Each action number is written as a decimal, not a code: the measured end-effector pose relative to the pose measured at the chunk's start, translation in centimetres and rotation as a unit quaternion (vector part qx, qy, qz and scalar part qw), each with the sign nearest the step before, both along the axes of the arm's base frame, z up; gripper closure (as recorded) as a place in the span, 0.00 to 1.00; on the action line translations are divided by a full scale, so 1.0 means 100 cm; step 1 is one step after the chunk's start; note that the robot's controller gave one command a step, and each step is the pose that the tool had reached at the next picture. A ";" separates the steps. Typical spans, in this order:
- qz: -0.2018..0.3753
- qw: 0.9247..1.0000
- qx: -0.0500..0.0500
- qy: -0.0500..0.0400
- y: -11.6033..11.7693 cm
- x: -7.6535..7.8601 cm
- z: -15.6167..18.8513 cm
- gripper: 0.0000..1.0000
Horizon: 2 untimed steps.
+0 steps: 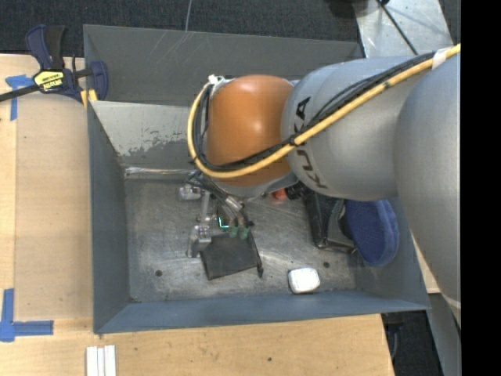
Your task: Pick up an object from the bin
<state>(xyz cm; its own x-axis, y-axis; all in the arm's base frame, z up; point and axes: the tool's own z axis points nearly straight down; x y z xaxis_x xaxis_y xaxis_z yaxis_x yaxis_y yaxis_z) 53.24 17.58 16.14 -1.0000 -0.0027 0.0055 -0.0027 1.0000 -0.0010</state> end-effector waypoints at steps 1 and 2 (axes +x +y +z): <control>0.025 1.000 -0.001 -0.002 -0.081 0.005 -0.022 0.00; 0.394 0.919 0.002 -0.004 -0.106 0.028 -0.084 0.00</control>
Offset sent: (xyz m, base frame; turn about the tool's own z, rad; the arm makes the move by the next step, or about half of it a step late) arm 0.0041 -0.0747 -0.0212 -0.0570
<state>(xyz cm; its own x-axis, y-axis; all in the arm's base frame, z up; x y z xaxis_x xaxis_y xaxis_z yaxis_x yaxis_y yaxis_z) 56.07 6.99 7.74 -0.6872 -0.7265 -0.0039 -0.7265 0.6872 0.0004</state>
